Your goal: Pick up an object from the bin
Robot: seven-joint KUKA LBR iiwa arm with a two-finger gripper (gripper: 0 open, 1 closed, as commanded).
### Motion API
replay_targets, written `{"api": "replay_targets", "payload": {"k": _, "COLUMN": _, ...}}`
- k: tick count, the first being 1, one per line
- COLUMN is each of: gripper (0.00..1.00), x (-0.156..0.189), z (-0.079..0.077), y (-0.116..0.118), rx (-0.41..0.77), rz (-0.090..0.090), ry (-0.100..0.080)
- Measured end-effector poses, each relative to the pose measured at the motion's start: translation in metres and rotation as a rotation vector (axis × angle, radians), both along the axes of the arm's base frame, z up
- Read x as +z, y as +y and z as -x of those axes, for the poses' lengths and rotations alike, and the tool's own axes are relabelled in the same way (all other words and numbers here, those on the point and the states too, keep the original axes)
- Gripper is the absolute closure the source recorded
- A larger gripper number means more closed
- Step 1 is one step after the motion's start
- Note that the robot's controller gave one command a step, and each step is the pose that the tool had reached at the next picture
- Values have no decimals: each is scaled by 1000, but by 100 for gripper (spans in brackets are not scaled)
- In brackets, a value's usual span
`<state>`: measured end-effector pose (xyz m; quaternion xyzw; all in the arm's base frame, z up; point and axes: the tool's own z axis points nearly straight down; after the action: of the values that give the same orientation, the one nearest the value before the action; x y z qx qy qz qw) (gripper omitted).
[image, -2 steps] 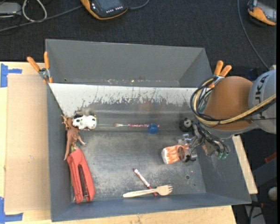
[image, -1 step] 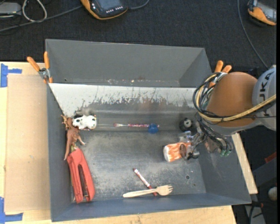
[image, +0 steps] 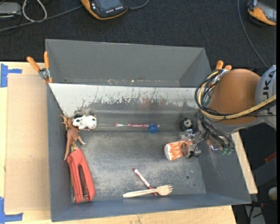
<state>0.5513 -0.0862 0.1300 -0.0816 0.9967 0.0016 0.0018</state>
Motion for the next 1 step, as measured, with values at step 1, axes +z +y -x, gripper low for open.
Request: {"api": "replay_targets", "payload": {"k": 1, "gripper": 100, "x": 12, "z": 0, "y": 1, "rx": 0, "rz": 0, "ry": 1}}
